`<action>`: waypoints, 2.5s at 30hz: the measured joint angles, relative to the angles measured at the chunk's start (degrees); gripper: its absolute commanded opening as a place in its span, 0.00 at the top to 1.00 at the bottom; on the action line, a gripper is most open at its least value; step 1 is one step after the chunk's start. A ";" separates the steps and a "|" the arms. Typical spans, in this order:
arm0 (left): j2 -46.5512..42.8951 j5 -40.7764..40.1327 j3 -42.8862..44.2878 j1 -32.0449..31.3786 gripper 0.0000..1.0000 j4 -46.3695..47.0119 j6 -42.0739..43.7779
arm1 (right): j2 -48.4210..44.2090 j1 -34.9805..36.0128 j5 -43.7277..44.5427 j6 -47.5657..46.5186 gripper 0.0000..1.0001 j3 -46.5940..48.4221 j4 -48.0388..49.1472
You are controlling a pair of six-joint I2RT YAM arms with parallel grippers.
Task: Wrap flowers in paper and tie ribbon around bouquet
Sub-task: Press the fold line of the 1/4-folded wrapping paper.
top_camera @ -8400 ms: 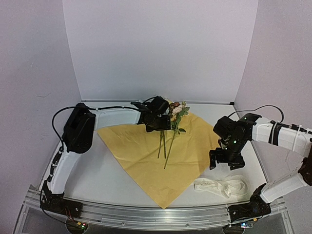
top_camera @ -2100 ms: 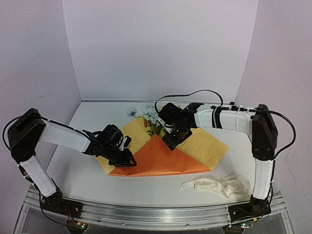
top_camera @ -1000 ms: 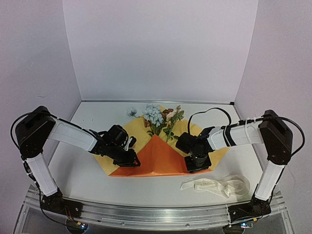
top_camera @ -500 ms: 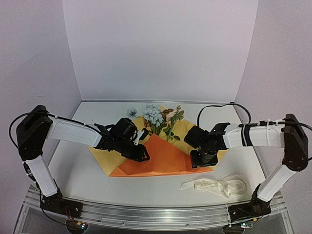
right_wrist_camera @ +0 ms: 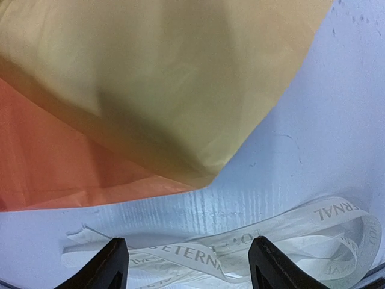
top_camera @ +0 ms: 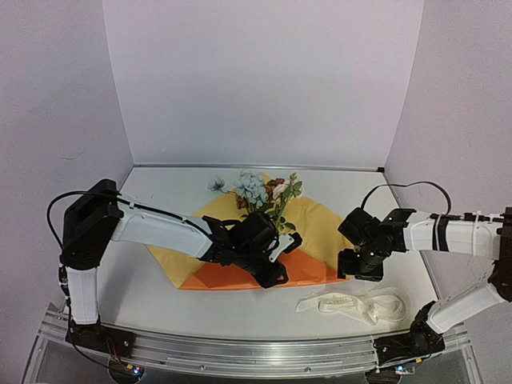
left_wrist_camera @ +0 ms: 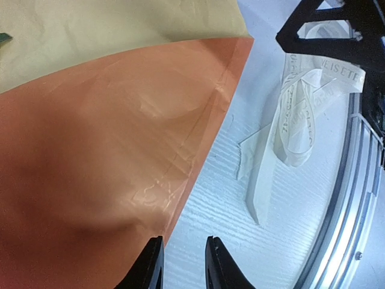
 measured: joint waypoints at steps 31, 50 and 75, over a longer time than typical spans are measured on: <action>6.90 -2.51 3.72 -1.00 0.75 2.38 4.62 | -1.27 -4.16 -14.04 7.77 0.58 -6.77 18.20; -12.79 -1.91 -24.35 4.51 0.86 8.55 -8.29 | 21.66 4.26 -18.03 12.75 0.76 7.46 29.38; -20.21 -7.44 -35.67 6.64 0.98 9.36 -18.09 | 16.08 4.01 -10.57 14.01 0.79 -4.60 40.65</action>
